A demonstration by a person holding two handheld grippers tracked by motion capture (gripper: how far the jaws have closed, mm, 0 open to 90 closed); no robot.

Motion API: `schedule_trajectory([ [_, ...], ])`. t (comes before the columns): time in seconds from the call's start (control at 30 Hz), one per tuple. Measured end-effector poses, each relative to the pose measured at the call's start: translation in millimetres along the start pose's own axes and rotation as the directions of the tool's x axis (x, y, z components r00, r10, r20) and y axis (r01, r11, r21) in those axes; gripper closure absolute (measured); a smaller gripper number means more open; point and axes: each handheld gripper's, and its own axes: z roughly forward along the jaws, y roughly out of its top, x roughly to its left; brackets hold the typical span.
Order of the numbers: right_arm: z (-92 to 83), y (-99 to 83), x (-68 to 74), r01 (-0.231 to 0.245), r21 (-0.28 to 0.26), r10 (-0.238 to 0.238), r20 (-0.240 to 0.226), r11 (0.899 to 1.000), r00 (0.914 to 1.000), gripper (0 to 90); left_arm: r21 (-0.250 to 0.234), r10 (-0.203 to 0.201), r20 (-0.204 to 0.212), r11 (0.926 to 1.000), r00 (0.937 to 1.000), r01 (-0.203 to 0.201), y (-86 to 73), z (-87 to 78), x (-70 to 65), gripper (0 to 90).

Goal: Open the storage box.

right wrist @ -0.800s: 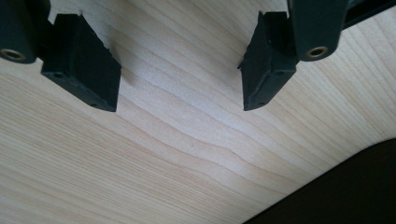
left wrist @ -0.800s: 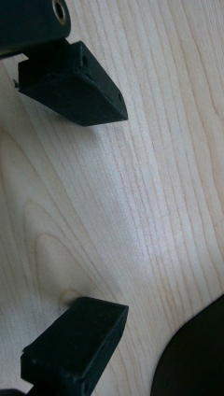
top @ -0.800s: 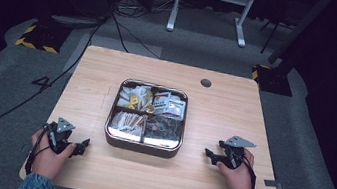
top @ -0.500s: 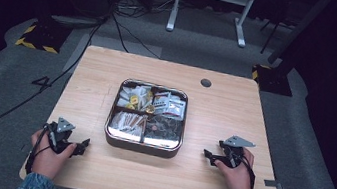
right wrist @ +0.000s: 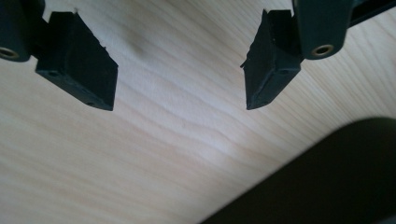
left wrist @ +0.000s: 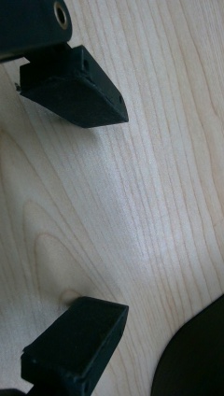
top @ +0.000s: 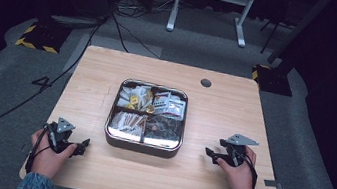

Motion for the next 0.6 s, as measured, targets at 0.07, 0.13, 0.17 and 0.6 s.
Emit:
schedule_trajectory([
  [0.07, -5.7, 7.6, 2.6, 0.01, -0.023, -0.01, -0.006, 1.0, 0.9999, 26.4, 0.0, 0.0, 0.0, 1.0, 1.0, 0.0, 0.0, 0.0, 0.0, 9.2],
  [0.13, -10.5, 15.1, 6.0, 0.018, -0.045, -0.019, -0.014, 0.999, 0.9997, 26.5, 0.0, 0.0, 0.0, 1.0, 1.0, 0.0, 0.0, 0.0, 0.0, 9.2],
  [0.17, -12.4, 17.7, 7.1, 0.022, -0.049, -0.023, -0.016, 0.999, 0.9996, 26.7, 0.0, 0.0, 0.0, 1.0, 1.0, 0.0, 0.0, 0.0, 0.0, 9.2],
  [0.6, -29.5, 49.3, 23.1, 0.045, -0.138, -0.057, -0.088, 0.989, 0.9945, 27.2, 0.0, 0.001, 0.003, 1.0, 1.0, -0.001, 0.0, -0.1, 0.0, 9.4],
])
